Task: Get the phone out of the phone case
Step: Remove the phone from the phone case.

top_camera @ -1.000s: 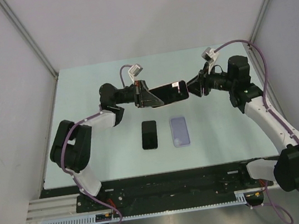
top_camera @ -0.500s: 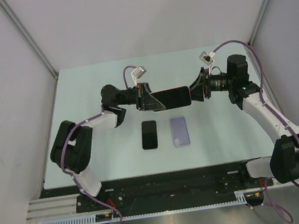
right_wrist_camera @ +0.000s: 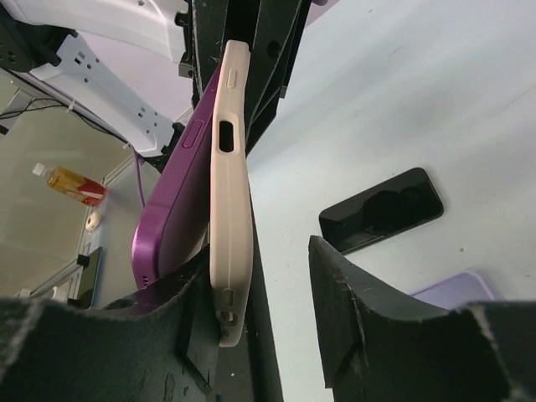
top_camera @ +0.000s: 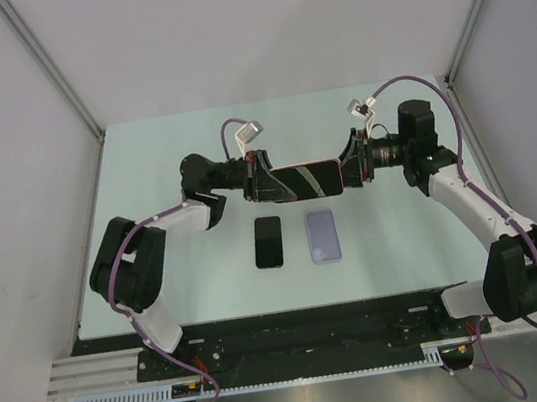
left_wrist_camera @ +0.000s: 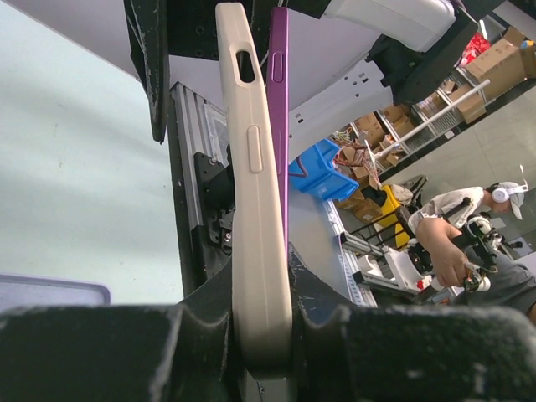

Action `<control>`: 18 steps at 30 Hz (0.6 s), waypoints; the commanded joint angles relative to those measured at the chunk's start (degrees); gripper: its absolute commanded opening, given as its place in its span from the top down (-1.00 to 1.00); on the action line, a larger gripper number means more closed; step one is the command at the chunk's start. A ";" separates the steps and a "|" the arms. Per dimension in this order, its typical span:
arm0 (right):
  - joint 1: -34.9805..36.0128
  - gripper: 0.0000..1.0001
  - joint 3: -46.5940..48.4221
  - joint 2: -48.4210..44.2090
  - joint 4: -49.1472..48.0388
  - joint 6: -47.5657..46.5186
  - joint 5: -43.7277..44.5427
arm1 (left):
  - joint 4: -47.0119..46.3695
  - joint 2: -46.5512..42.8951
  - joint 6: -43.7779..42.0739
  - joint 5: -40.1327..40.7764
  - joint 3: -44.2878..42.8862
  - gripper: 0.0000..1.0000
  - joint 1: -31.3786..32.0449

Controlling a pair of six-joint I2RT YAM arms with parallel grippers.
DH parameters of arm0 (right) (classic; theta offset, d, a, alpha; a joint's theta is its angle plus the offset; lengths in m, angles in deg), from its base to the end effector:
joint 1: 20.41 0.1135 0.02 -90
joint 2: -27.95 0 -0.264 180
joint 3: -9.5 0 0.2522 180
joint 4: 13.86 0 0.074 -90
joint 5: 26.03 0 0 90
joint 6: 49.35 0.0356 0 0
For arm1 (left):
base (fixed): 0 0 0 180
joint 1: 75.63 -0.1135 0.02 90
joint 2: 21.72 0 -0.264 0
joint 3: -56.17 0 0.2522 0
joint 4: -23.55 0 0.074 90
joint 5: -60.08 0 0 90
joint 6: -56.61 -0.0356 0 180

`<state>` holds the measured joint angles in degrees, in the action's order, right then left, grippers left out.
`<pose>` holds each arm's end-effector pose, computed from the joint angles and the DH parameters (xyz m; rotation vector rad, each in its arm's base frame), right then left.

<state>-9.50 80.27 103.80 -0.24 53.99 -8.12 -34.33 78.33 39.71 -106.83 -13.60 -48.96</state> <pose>0.2755 0.0876 0.3199 -0.8479 1.7119 1.4601 0.3031 -0.1910 0.2843 0.9270 1.6414 -2.0283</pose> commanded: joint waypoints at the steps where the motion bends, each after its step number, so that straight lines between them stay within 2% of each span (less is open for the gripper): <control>1: 2.18 0.07 0.29 1.40 -3.10 1.41 0.20 | -20.74 -4.25 -0.59 7.65 -1.21 0.99 0.74; 7: 3.23 0.14 -0.50 2.28 -6.89 4.14 0.64 | -20.74 -3.99 -0.94 8.43 -0.86 0.99 0.92; 11: 3.67 0.27 -0.68 2.54 -7.24 4.59 0.38 | -20.74 -4.16 -1.03 8.61 -0.77 0.99 0.83; 16: 3.76 0.64 -0.94 2.46 -7.94 5.73 -0.50 | -20.82 -4.16 -1.29 8.61 -0.42 0.99 0.83; 18: 3.76 0.84 -1.11 2.46 -8.21 5.99 -0.76 | -20.74 -4.07 -1.21 8.53 -0.42 0.99 0.92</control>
<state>-7.27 80.25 105.42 -6.29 60.46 -9.00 -34.63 78.33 38.55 -105.34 -12.83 -49.02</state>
